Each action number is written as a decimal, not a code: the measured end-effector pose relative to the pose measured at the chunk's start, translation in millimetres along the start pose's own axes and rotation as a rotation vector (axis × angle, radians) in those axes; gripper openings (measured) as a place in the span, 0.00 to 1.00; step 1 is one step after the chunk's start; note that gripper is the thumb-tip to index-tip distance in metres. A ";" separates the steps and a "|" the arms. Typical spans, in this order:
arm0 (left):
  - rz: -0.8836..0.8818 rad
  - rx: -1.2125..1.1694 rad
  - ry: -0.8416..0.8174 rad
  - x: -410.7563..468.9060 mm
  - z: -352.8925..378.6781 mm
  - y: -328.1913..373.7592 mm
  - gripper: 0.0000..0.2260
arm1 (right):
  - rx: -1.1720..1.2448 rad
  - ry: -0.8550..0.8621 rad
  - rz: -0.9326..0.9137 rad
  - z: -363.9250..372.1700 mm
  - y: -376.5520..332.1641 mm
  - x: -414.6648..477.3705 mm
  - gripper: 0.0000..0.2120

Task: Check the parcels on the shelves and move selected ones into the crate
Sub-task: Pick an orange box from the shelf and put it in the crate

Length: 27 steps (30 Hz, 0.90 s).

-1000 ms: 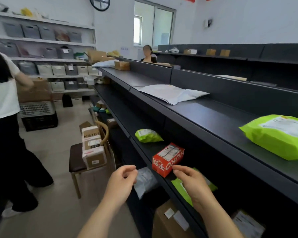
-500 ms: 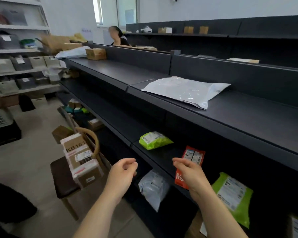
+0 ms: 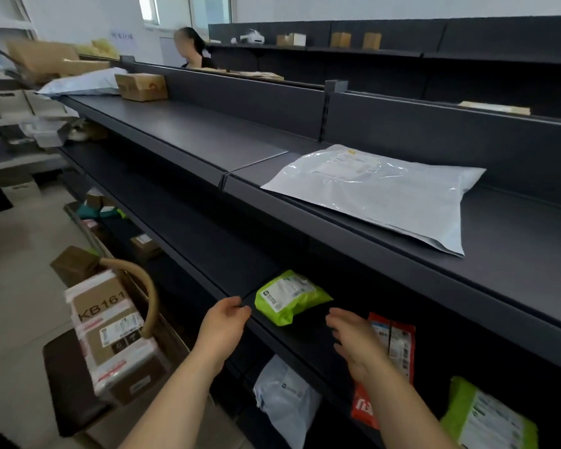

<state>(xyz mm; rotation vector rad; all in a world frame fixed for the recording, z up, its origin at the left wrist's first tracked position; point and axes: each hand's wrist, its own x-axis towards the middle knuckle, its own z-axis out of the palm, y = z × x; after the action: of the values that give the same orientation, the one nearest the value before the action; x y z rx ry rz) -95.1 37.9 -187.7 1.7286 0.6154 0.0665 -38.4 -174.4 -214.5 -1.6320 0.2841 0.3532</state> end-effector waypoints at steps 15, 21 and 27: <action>-0.182 0.011 -0.374 168.2 49.9 -19.6 0.20 | 0.221 0.070 0.267 59.9 13.8 86.7 0.30; -0.294 -0.023 -0.572 188.8 51.9 -24.4 0.07 | 0.453 0.163 0.208 95.3 15.0 93.6 0.29; -0.365 -0.250 -0.761 211.5 34.1 -34.1 0.10 | 0.567 0.313 0.023 116.6 31.2 85.3 0.30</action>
<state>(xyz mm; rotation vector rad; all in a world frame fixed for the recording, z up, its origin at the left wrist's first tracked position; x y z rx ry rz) 86.1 103.2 -287.4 1.2418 0.3198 -0.7113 21.0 -59.0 -285.2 -1.1177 0.5830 0.0206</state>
